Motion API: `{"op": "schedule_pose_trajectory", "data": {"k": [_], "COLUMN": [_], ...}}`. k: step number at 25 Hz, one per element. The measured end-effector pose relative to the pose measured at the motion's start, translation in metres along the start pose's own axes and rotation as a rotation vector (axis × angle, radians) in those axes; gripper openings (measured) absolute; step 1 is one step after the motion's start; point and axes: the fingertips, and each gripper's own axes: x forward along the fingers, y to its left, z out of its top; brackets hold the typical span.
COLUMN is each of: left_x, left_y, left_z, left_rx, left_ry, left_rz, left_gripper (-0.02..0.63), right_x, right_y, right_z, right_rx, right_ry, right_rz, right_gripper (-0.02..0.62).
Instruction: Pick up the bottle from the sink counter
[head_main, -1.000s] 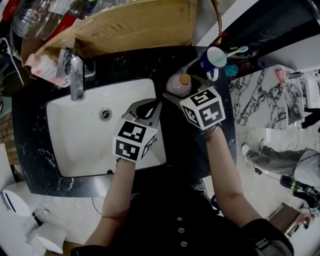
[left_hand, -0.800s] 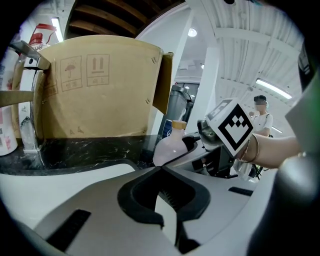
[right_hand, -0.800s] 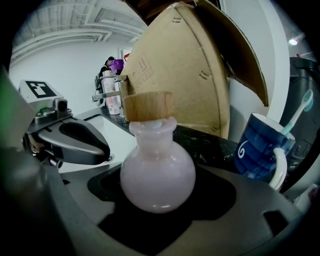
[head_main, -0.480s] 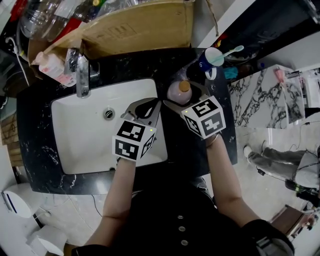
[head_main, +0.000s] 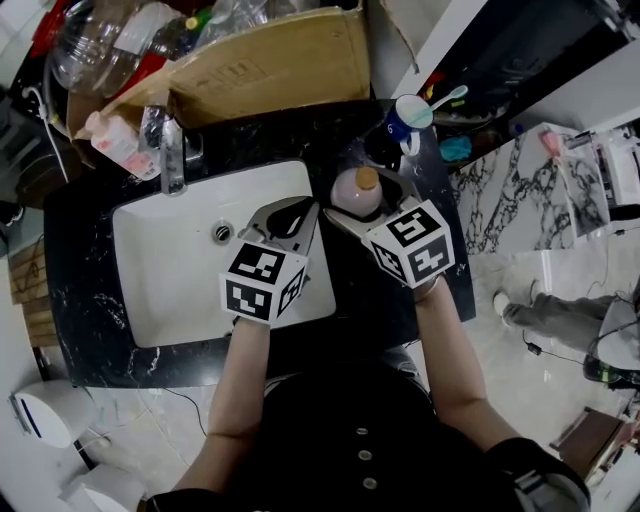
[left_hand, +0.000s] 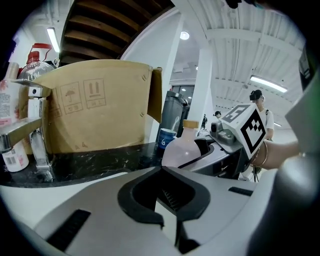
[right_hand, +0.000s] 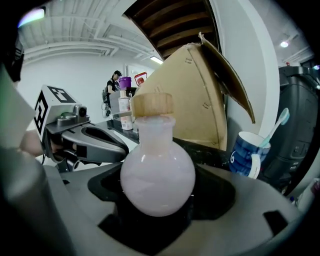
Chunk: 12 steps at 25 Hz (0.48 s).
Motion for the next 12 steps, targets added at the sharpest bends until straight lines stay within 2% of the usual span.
{"op": "schedule_pose_trajectory", "data": {"k": [12], "left_x": [-0.016], "left_y": [-0.024], "left_z": [0.029], "left_rx": [0.085], "left_ry": [-0.032], "left_rz": [-0.032], "left_gripper": [0.017], "right_x": [-0.046], "right_y": [0.001], "right_z": [0.038], "right_rx": [0.004], "right_ry": [-0.114], "right_rz": [-0.02], "right_gripper": [0.397]}}
